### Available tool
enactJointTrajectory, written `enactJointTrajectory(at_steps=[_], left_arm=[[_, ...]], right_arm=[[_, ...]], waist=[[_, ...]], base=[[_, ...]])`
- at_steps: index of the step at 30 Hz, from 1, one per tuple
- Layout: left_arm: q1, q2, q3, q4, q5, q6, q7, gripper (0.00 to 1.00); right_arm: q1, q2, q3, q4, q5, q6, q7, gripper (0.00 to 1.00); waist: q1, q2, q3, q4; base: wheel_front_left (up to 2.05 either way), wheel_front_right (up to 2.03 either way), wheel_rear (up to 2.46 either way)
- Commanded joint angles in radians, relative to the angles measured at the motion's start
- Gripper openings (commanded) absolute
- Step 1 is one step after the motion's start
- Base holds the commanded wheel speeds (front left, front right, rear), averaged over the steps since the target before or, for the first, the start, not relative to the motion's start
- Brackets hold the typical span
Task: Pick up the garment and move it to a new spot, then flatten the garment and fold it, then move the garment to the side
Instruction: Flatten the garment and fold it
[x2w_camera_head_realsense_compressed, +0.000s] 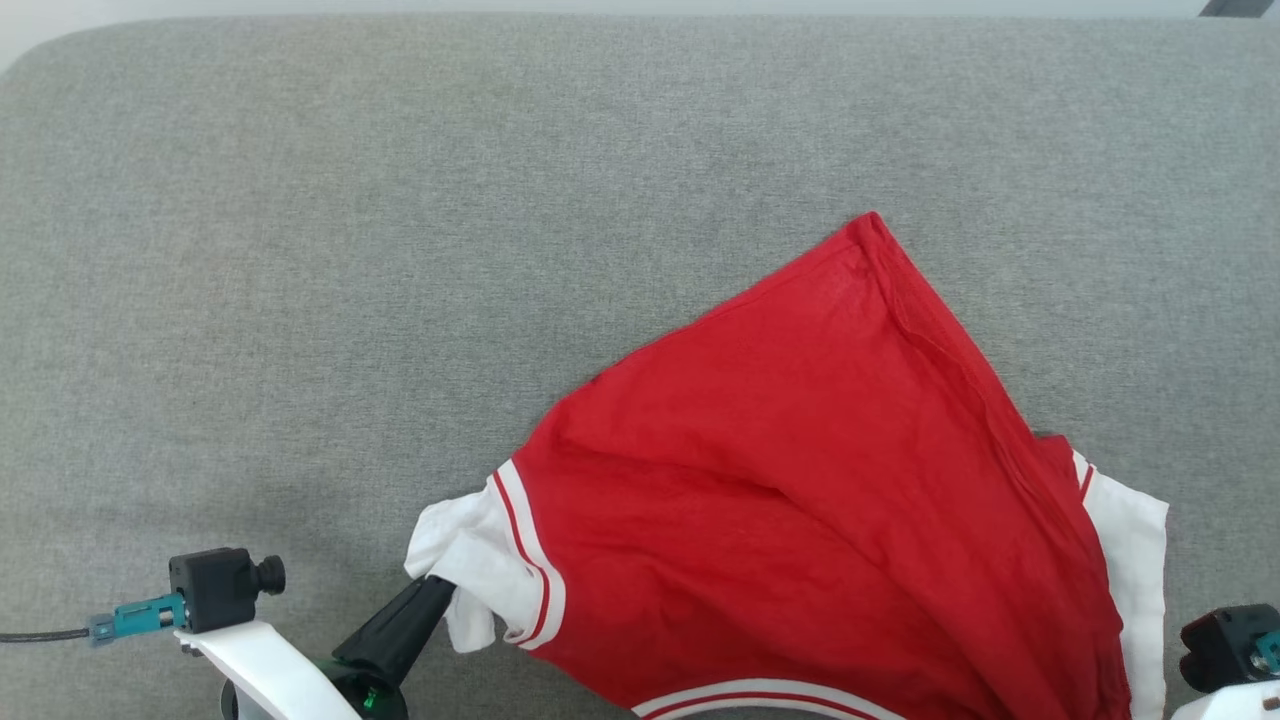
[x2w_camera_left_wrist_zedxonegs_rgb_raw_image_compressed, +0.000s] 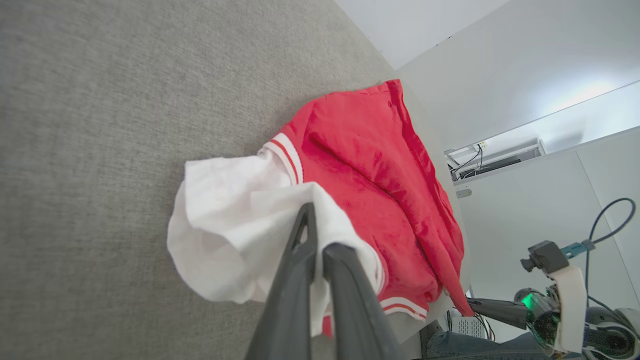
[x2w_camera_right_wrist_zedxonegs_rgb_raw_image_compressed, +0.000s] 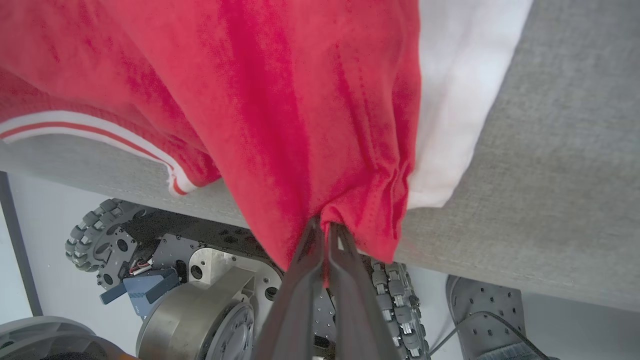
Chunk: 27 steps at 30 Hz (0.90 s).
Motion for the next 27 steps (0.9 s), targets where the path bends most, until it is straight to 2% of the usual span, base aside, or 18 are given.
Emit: enactJointTrajectory(at_steps=[1, 2, 3, 4, 7, 10, 13, 18, 22, 27], left_arm=[[0.011, 0.001, 0.004, -0.001, 0.001, 0.002, -0.004, 0.0], [0.012, 0.0, 0.004, -0.001, 0.002, 0.002, -0.004, 0.0], [0.013, 0.0, 0.004, 0.0, 0.002, 0.002, -0.004, 0.0], [0.014, -0.002, 0.003, 0.001, 0.004, 0.002, -0.004, 0.0], [0.009, -0.009, -0.007, 0.003, 0.011, 0.002, -0.004, 0.0], [0.002, -0.019, -0.01, 0.004, 0.013, 0.002, -0.004, 0.0], [-0.001, -0.035, -0.015, 0.004, 0.015, 0.002, -0.004, 0.0], [-0.026, -0.068, -0.033, 0.003, 0.025, 0.002, -0.003, 0.0], [-0.069, -0.082, -0.057, -0.001, 0.027, 0.002, -0.003, 0.0], [-0.13, -0.094, -0.089, 0.0, 0.027, 0.002, 0.002, 0.0]], right_arm=[[0.004, 0.004, 0.008, -0.004, -0.003, 0.0, -0.02, 0.0], [-0.002, -0.001, 0.014, -0.005, -0.01, 0.0, -0.034, 0.05], [-0.014, -0.01, 0.017, -0.009, -0.018, 0.0, -0.055, 0.66], [-0.029, -0.019, 0.012, -0.015, -0.032, 0.0, -0.08, 1.0], [-0.055, -0.041, -0.008, -0.053, -0.04, 0.0, -0.094, 1.0], [-0.114, -0.071, -0.055, -0.117, -0.011, 0.0, -0.056, 1.0], [-0.217, -0.111, -0.078, -0.123, 0.02, 0.0, -0.016, 1.0], [-0.48, -0.143, -0.026, 0.017, 0.0, 0.0, -0.069, 1.0], [-0.675, -0.146, 0.079, 0.186, -0.077, 0.0, -0.131, 1.0], [-0.861, -0.136, 0.205, 0.384, -0.147, 0.0, -0.149, 1.0]], waist=[[0.0, 0.0, -0.002, -0.003], [0.0, 0.0, -0.003, -0.004], [0.0, 0.0, -0.005, -0.005], [0.0, 0.0, -0.008, -0.004], [0.0, 0.0, -0.021, 0.004], [0.0, 0.0, -0.032, 0.02], [0.0, 0.0, -0.035, 0.038], [0.0, 0.0, 0.001, 0.074], [0.0, 0.0, 0.054, 0.107], [0.0, 0.0, 0.122, 0.14]], base=[[0.0, 0.0, 0.0], [0.0, 0.0, 0.0], [0.0, 0.0, 0.0], [0.0, 0.0, 0.0], [0.0, 0.0, 0.0], [0.0, 0.0, 0.0], [0.0, 0.0, 0.0], [0.0, 0.0, 0.0], [0.0, 0.0, 0.0], [0.0, 0.0, 0.0]])
